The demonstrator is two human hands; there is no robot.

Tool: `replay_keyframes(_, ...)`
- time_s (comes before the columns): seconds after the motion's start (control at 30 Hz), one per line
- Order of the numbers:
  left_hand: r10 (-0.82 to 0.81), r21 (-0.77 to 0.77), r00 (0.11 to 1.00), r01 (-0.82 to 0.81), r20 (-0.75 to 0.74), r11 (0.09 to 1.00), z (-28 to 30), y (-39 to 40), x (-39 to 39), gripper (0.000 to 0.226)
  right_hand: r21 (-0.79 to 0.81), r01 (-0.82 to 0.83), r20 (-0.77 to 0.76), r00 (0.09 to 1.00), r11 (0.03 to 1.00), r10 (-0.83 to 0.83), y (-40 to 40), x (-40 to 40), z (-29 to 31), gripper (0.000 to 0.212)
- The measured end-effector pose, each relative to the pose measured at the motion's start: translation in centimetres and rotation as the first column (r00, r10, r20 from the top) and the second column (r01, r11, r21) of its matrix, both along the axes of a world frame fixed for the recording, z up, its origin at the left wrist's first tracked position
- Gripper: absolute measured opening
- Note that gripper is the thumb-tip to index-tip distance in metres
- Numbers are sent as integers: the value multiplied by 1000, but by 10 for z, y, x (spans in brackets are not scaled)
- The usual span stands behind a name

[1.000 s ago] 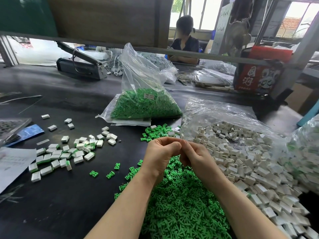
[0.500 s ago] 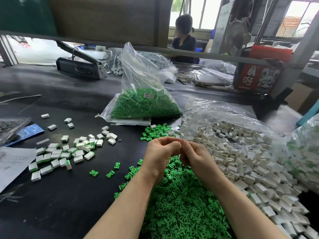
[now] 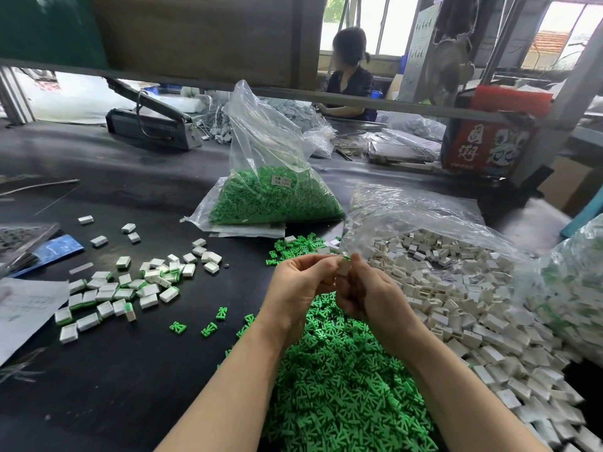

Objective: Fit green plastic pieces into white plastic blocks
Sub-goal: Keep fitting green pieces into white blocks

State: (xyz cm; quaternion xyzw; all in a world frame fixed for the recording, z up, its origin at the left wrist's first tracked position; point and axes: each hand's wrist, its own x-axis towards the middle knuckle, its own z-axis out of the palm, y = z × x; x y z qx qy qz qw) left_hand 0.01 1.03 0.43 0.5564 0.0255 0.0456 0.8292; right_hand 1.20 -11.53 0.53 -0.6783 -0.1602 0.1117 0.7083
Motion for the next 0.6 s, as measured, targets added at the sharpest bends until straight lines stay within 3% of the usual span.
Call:
replay_keyframes(0.2, -74, -21, 997, 74, 23, 997, 0, 3, -1, 9, 32, 10, -50, 999, 999, -9, -3, 0, 2, 56)
replay_keyframes(0.4, -55, -12, 998, 55, -3, 998, -2, 4, 1, 14, 29, -12, -57, 998, 999, 14, -5, 2, 1, 41)
replay_keyframes(0.5, -39, -2, 998, 39, -45, 999, -4, 3, 3, 16, -88, -14, 7, 1000, 996, 14, -4, 2, 1, 42)
replay_keyframes(0.6, 53, -35, 980, -61, -192, 998, -5, 7, 7, 22, -225, 30, 99, 995, 974, -8, -6, 4, 0, 42)
